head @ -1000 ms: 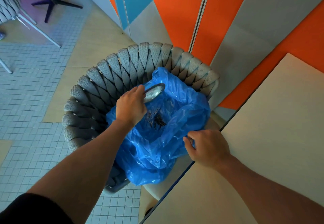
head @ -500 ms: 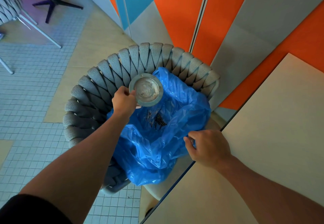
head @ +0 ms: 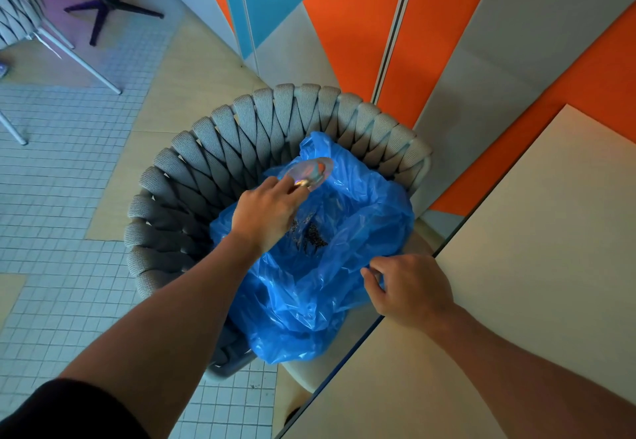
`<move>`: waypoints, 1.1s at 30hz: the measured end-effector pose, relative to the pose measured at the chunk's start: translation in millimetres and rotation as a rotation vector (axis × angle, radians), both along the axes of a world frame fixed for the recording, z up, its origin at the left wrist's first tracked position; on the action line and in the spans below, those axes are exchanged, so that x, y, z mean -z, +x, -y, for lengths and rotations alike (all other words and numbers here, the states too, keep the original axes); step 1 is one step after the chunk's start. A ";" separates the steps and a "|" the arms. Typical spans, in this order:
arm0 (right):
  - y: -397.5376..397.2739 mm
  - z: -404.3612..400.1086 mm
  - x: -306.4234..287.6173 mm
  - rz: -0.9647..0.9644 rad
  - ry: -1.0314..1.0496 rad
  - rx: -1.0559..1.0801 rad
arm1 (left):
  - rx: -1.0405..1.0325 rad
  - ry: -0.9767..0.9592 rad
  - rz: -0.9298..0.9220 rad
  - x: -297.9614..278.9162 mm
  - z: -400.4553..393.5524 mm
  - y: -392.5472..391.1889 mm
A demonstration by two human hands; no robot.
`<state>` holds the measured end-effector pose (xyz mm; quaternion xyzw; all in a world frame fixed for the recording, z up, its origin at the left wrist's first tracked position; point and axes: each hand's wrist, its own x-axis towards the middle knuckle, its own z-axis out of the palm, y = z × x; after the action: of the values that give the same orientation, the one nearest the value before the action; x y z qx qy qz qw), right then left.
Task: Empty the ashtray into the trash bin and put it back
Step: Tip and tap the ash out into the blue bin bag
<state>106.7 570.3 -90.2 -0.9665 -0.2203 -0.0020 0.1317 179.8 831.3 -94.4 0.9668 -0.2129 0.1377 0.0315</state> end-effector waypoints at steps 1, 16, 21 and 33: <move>-0.1 0.0 0.0 -0.001 0.001 -0.001 | 0.016 0.043 -0.006 0.0 1.0 -1.4; -1.4 1.0 -1.2 -0.011 -0.006 -0.005 | -0.035 0.181 -0.150 -2.1 8.2 -8.2; -1.0 0.7 -0.3 -0.002 -0.004 -0.001 | -0.040 0.180 -0.145 -6.1 9.8 -6.3; -0.7 0.6 1.6 0.010 -0.004 0.003 | -0.062 0.111 -0.079 -1.9 9.2 -4.9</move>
<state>105.9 569.7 -91.8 -0.9671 -0.2193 -0.0067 0.1285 174.9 822.1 -92.5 0.9779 -0.1886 0.0884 -0.0182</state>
